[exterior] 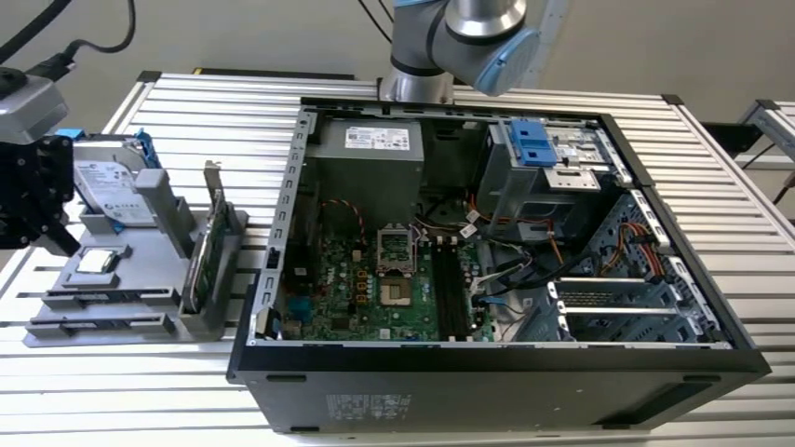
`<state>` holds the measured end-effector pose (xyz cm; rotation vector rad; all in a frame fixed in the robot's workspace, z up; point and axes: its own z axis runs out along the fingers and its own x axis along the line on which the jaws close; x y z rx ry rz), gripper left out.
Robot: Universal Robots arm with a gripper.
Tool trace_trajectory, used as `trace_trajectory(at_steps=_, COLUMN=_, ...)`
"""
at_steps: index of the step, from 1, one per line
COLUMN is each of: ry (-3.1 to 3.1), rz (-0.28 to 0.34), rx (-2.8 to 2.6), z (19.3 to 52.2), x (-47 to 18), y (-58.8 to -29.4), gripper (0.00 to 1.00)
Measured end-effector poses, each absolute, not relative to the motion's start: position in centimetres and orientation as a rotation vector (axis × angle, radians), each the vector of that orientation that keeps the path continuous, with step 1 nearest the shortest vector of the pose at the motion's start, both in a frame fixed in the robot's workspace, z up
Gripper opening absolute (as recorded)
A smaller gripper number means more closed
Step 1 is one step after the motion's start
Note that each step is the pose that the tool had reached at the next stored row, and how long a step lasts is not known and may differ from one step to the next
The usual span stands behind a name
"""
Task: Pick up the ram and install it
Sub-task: 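Pick up the ram and move it above insertion slot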
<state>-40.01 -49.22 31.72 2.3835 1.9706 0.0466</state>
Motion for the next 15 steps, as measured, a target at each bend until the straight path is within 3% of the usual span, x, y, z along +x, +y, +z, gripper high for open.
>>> trace_trajectory(at_steps=7, ry=1.975, rz=0.047, rx=2.38, z=31.69, x=-40.02, y=-49.22, gripper=0.0)
trace_trajectory(at_steps=8, ry=1.975, rz=0.047, rx=2.38, z=31.69, x=-40.02, y=-49.22, gripper=1.0)
trace_trajectory(at_steps=15, ry=1.975, rz=0.047, rx=2.38, z=31.7, x=-40.01, y=-49.22, gripper=1.0)
